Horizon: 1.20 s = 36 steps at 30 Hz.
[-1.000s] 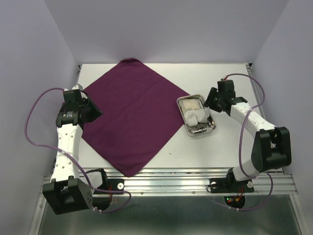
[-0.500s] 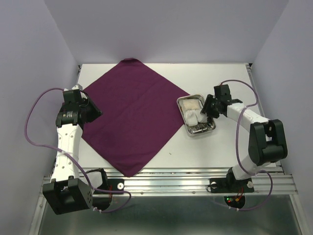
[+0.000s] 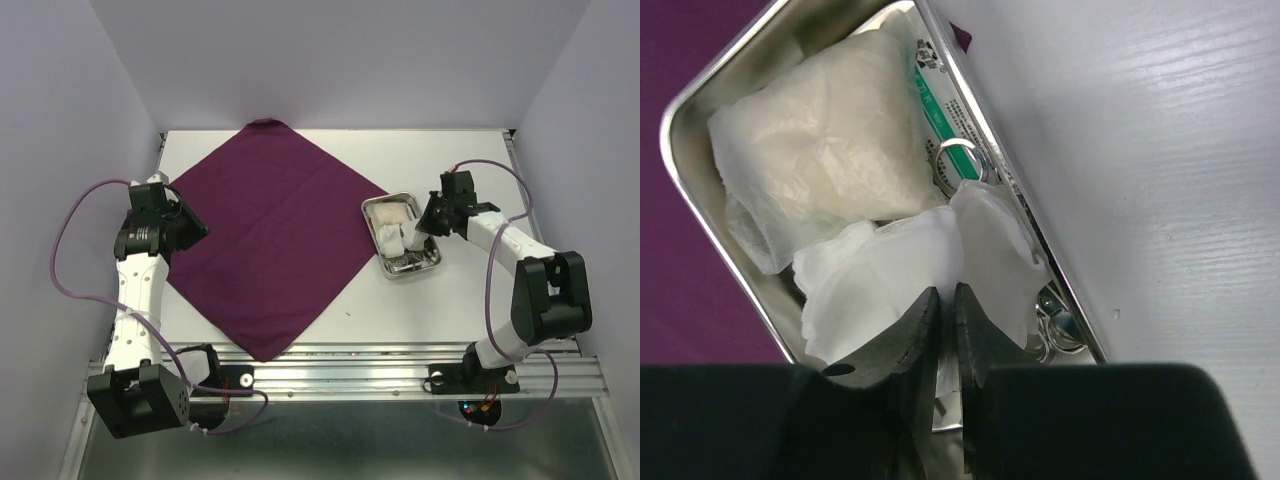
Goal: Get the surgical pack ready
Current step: Adjust the medical item in the container.
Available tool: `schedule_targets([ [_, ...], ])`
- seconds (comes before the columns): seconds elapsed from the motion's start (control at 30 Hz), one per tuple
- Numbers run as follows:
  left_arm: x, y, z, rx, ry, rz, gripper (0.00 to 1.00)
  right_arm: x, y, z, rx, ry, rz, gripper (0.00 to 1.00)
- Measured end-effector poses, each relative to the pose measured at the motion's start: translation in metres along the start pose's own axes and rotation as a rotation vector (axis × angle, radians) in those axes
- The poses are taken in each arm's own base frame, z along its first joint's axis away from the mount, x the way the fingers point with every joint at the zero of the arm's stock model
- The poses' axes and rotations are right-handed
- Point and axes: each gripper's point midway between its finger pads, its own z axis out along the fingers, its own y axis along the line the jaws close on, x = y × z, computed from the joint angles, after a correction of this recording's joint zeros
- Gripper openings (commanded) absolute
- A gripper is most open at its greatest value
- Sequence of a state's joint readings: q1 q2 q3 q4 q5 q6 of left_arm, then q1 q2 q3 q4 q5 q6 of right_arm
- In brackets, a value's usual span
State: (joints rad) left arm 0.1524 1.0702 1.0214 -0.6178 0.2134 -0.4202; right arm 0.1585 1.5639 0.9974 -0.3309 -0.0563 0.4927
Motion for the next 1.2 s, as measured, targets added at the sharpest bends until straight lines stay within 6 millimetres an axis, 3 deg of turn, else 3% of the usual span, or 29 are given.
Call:
schedule_targets([
  [0.27,0.0,0.0,0.0,0.001,0.0,0.0,0.28,-0.017,0.007,-0.02,-0.018,-0.076,0.003,0.08],
  [0.6,0.0,0.0,0.0,0.001,0.001,0.0,0.28,-0.019,0.005,-0.018,-0.006,-0.088,0.025,0.06],
  [0.93,0.0,0.0,0.0,0.001,0.001,0.001,0.28,0.004,-0.027,0.003,0.112,-0.07,0.063,0.06],
  [1.03,0.0,0.0,0.0,0.001,0.001,0.001,0.28,0.006,-0.03,0.005,0.126,-0.074,0.076,0.1],
  [1.2,0.0,0.0,0.0,0.001,0.0,0.001,0.28,0.003,-0.03,0.005,0.129,-0.087,0.087,0.34],
])
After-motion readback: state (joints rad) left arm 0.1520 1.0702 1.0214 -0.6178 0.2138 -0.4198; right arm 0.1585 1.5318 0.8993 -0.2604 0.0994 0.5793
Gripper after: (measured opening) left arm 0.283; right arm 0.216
